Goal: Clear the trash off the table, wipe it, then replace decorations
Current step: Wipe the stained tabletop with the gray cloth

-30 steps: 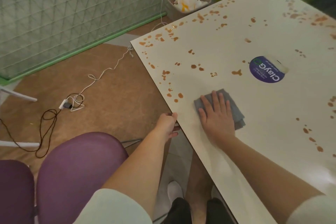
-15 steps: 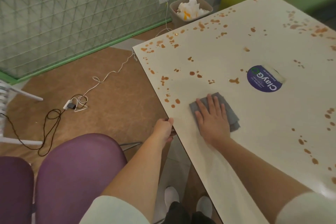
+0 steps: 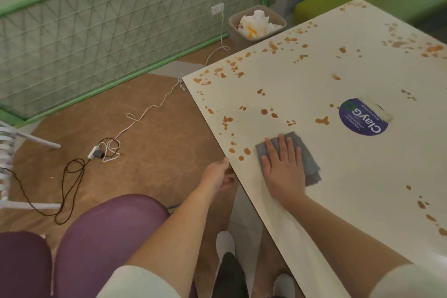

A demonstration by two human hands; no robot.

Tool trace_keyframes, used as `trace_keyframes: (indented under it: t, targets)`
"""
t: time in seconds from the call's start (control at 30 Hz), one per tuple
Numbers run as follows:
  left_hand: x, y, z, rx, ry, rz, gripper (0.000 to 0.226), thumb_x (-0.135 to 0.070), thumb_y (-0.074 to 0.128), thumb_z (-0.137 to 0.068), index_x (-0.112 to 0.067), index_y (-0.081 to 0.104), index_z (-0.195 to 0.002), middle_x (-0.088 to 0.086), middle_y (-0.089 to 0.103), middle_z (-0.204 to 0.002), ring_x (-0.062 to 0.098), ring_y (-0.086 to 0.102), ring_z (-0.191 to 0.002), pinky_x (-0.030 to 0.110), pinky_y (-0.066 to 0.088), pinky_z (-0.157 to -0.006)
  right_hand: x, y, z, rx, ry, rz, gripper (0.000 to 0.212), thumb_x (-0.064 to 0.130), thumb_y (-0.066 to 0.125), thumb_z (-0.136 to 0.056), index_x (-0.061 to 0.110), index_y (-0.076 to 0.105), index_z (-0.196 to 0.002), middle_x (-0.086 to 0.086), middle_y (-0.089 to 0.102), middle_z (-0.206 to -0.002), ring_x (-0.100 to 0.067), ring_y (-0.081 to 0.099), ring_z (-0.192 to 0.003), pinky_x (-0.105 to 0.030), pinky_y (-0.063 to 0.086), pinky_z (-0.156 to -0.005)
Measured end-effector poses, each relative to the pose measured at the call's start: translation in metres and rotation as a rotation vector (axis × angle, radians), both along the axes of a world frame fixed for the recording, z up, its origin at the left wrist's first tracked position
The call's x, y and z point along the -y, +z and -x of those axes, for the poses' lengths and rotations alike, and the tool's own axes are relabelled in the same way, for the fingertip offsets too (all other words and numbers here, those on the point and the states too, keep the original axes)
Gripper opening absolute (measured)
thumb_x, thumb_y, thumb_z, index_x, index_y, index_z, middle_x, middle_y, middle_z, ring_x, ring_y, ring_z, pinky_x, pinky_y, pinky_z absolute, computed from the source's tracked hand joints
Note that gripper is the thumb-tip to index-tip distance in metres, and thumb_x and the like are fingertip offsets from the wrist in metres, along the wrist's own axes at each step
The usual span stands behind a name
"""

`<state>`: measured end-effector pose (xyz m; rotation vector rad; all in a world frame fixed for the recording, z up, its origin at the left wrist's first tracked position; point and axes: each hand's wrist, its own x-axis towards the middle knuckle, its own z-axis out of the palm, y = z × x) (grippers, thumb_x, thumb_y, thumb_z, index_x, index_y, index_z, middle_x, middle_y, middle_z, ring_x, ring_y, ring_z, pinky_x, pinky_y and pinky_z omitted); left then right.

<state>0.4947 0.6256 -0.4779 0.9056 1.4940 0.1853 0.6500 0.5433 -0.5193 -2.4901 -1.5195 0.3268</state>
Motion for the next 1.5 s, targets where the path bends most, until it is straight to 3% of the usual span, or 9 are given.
trace_keyframes:
  t: [0.2,0.33,0.53,0.63,0.77,0.97,1.17,1.37,1.5]
  targets:
    - [-0.06,0.002,0.002,0.015,-0.027,-0.14,0.042,-0.032,0.051,-0.101,-0.01,0.051,-0.137,0.006,0.065,-0.122,0.017,0.064,-0.085,0.029,0.049,-0.065,-0.003,-0.008,0.042,0.054,0.203,0.011,0.053,0.047,0.012,-0.106,0.03,0.017,-0.156,0.002,0.008,-0.164,-0.016,-0.006,-0.151,-0.04,-0.004,-0.121]
    - [-0.079,-0.003,-0.001,-0.095,-0.163,-0.172,0.033,-0.02,0.06,-0.096,-0.003,0.058,-0.125,0.006,0.065,-0.111,0.027,0.066,-0.097,0.038,0.052,-0.086,-0.043,-0.002,0.011,-0.002,0.061,0.055,0.054,0.045,0.008,-0.105,0.029,0.007,-0.157,0.003,-0.003,-0.165,-0.014,-0.015,-0.15,-0.038,-0.01,-0.122]
    - [-0.081,-0.005,-0.004,0.014,0.037,-0.043,0.015,-0.011,0.058,-0.097,-0.014,0.059,-0.111,0.001,0.066,-0.096,0.014,0.062,-0.075,0.019,0.045,-0.051,-0.032,-0.004,0.068,0.018,0.047,0.019,0.054,0.046,0.012,-0.106,0.026,0.019,-0.156,-0.002,0.008,-0.164,-0.021,-0.004,-0.152,-0.046,0.002,-0.123]
    - [-0.081,-0.003,-0.006,0.031,0.062,-0.008,0.012,-0.008,0.056,-0.098,-0.017,0.056,-0.105,-0.001,0.063,-0.086,0.01,0.06,-0.068,0.02,0.048,-0.055,-0.041,-0.004,0.05,0.017,0.111,0.058,0.054,0.049,0.01,-0.105,0.031,0.01,-0.156,0.002,-0.001,-0.165,-0.016,-0.014,-0.15,-0.043,-0.007,-0.122]
    - [-0.081,-0.004,-0.005,0.016,0.054,0.006,0.016,-0.01,0.057,-0.097,-0.016,0.056,-0.112,0.004,0.063,-0.101,0.011,0.061,-0.069,0.022,0.049,-0.057,-0.067,-0.002,0.027,-0.001,-0.005,0.072,0.056,0.046,0.008,-0.104,0.03,0.001,-0.157,0.0,-0.008,-0.165,-0.017,-0.019,-0.149,-0.04,-0.013,-0.121]
    - [-0.082,-0.002,-0.005,0.045,0.1,0.025,0.014,-0.009,0.057,-0.097,-0.018,0.056,-0.108,0.001,0.063,-0.092,0.012,0.06,-0.07,0.024,0.052,-0.063,-0.032,-0.002,0.072,0.019,0.1,0.067,0.055,0.05,0.009,-0.105,0.03,0.008,-0.157,0.001,-0.003,-0.165,-0.019,-0.014,-0.15,-0.045,-0.004,-0.121]
    - [-0.08,-0.002,-0.004,0.052,0.093,0.027,0.027,-0.011,0.057,-0.097,-0.015,0.057,-0.124,0.006,0.069,-0.11,0.016,0.068,-0.074,0.021,0.046,-0.053,-0.082,-0.005,0.035,0.026,0.037,0.009,0.053,0.042,0.016,-0.105,0.028,0.015,-0.157,-0.002,0.006,-0.165,-0.02,-0.006,-0.151,-0.042,-0.009,-0.121]
    - [-0.081,-0.003,-0.001,0.071,0.106,0.037,0.02,-0.01,0.057,-0.097,-0.018,0.058,-0.116,0.005,0.068,-0.11,0.015,0.068,-0.076,0.024,0.053,-0.062,-0.05,0.0,0.045,0.063,0.194,-0.023,0.049,0.047,0.025,-0.104,0.032,0.035,-0.15,-0.003,0.03,-0.157,-0.029,0.022,-0.147,-0.045,0.011,-0.119]
    - [-0.083,-0.007,0.001,0.069,0.091,0.031,0.03,-0.012,0.061,-0.095,-0.014,0.057,-0.125,0.004,0.069,-0.115,0.02,0.072,-0.086,0.023,0.051,-0.059,-0.05,0.015,0.011,0.155,0.052,-0.127,0.048,0.049,0.029,-0.1,0.029,0.055,-0.136,-0.003,0.048,-0.132,-0.027,0.042,-0.115,-0.041,0.036,-0.094]
